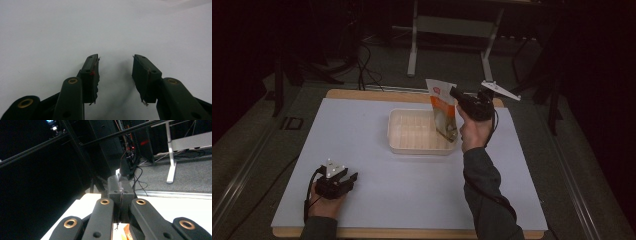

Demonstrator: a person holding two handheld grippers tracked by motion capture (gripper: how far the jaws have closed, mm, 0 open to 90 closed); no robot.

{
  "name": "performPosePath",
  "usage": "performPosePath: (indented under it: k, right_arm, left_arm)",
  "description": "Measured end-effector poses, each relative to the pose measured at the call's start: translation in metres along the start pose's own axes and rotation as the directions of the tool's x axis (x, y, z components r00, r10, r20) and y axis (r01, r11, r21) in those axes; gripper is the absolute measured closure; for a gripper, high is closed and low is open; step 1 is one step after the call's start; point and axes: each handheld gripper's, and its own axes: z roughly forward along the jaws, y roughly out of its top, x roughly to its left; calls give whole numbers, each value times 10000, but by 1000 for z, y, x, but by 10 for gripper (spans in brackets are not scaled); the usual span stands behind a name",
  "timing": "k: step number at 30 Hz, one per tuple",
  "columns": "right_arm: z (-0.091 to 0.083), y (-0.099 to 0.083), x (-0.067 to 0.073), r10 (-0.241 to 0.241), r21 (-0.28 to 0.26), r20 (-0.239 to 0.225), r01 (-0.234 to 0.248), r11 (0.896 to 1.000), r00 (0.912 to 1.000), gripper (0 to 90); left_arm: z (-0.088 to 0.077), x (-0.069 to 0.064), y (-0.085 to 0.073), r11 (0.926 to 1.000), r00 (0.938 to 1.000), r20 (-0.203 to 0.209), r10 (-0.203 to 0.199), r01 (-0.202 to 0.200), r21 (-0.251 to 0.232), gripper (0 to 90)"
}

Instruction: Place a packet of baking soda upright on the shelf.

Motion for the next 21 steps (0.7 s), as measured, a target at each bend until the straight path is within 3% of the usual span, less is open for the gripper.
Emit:
performPosePath:
  k: [3, 12, 16, 21]
  right_arm:
    - [7, -1, -1, 312, -93, -13, -312, 9995, 9995, 900]
    - [31, -4, 4, 419, -374, -457, -436, 9983, 9981, 900]
    - [34, -9, 2, 330, -487, -660, -362, 9982, 9973, 900]
    - [31, -21, -8, 648, -621, -955, -710, 9955, 9933, 900]
  left_arm:
    - [0, 0, 0, 10000, 10000, 1, 2, -2, 2, 562]
    - [0, 0, 0, 10000, 10000, 44, -39, 39, -26, 561]
    - [0, 0, 0, 10000, 10000, 54, -48, 48, -22, 561]
    - [0, 0, 0, 10000, 10000, 39, 9, -9, 6, 560]
